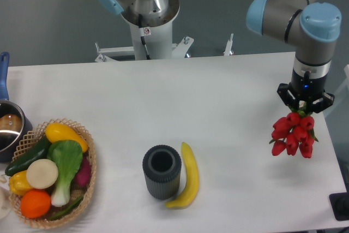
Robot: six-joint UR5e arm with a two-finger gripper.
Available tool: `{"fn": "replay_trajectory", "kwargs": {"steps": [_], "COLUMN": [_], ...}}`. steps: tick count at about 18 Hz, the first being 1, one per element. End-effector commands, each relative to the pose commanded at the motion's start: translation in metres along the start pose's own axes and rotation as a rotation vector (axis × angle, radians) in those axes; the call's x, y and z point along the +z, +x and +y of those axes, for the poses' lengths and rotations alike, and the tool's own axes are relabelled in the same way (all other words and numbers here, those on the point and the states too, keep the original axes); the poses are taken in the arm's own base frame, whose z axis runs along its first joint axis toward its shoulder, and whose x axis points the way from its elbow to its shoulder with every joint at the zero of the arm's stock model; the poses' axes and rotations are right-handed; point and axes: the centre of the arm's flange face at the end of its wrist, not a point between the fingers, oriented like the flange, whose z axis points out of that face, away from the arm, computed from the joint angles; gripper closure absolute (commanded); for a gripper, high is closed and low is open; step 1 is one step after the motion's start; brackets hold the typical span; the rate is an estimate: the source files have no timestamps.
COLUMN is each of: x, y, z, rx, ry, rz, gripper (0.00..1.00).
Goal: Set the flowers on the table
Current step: 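Lower the held red tulips toward the table beside the gripper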
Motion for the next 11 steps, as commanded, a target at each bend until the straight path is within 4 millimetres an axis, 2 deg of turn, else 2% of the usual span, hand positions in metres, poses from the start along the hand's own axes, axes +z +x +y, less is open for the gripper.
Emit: {"fn": "replay_trajectory", "kwargs": {"steps": [3,6,9,11], "x": [0.007,0.015,0.036,0.051], "y": [0.006,0.008,0.013,0.021], "z": [-0.012,-0.013,-0.014,-0.028], "rx": [0.025,0.026,0.032,0.053], "ry": [-0.040,-0.053,-0.072,-0.073], "rz": [-0.002,0.008,0.040,0.058], "gripper": [1.00,1.00,0.99,0.95]}}
